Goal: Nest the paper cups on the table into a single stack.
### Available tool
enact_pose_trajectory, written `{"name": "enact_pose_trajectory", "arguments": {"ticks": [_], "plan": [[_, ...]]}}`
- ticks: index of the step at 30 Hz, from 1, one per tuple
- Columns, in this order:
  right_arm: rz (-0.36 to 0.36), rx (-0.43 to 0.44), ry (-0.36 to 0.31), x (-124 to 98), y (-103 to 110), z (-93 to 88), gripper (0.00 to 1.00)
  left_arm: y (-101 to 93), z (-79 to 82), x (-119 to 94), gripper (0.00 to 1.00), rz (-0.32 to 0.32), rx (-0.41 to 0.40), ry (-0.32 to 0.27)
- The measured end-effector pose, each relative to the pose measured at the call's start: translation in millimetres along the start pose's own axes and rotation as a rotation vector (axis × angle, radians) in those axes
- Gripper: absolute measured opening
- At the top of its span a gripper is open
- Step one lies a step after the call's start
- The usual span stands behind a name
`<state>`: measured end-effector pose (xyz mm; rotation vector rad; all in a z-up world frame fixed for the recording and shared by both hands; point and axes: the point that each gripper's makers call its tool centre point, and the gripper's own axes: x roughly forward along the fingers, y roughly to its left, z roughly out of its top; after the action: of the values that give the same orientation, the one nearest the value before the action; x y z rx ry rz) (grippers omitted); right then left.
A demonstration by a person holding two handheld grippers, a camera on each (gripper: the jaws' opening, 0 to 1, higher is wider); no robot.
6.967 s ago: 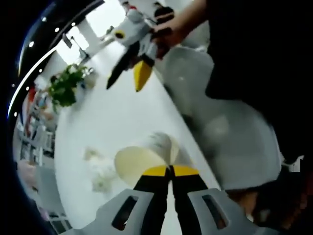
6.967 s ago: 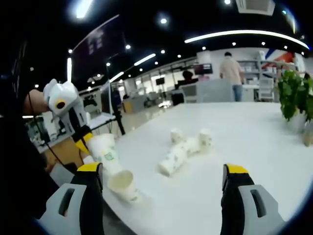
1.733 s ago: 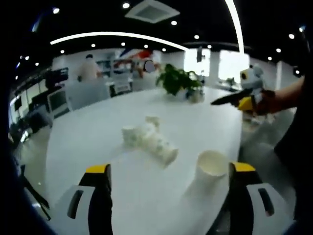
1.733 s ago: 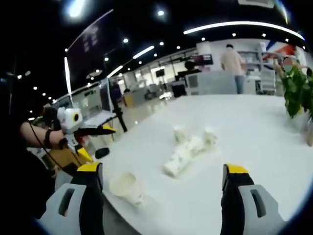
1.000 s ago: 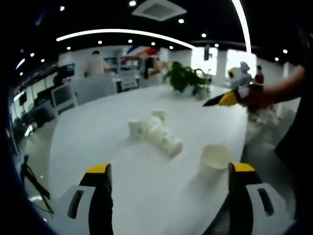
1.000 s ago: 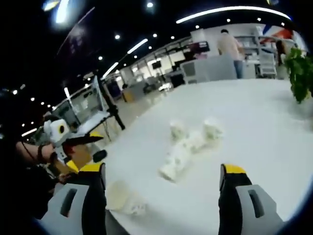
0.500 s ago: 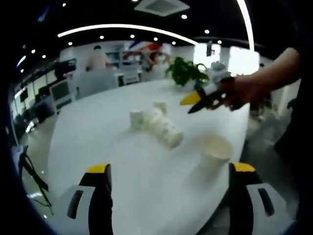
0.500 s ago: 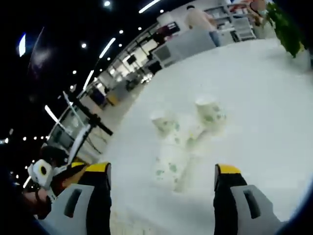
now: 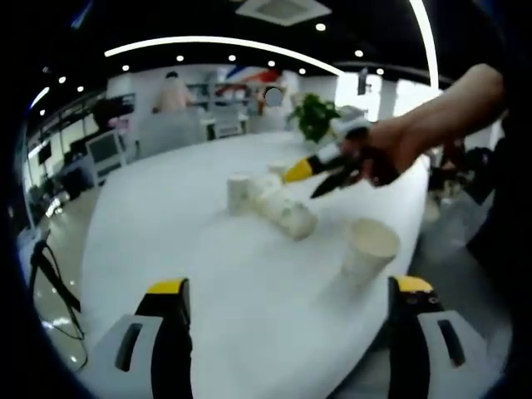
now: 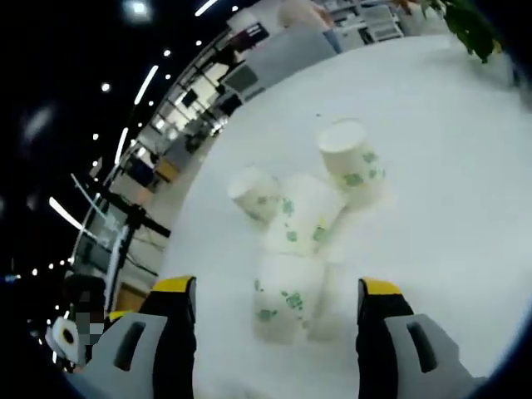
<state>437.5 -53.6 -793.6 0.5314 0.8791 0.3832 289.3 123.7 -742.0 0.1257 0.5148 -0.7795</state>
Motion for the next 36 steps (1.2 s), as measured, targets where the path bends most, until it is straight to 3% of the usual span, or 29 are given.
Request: {"name": "enact_pose_trajectory", "arguments": {"ticks": [3, 13, 24, 36], "plan": [[0.005, 0.028, 0.004, 5.6, 2.5, 2.6, 0.74, 0.3, 1.7, -0.2, 0.98, -0.005, -0.049, -0.026], [0.012, 0.082, 0.04, 18.3, 2.0, -2.6, 0.69, 3.0, -5.8, -1.6, 0.97, 0.013, -0.041, -0.005], [0.014, 0.031, 0.09, 27.9, 8.6, -11.8, 0.64, 1.8, -14.3, -3.8, 0.97, 0.013, -0.065, -0.004], [0.002, 0.05, 0.103, 36.3, 5.5, -9.9, 0.43, 6.8, -22.3, -8.9, 0.97, 0.025, -0.084, 0.007]]}}
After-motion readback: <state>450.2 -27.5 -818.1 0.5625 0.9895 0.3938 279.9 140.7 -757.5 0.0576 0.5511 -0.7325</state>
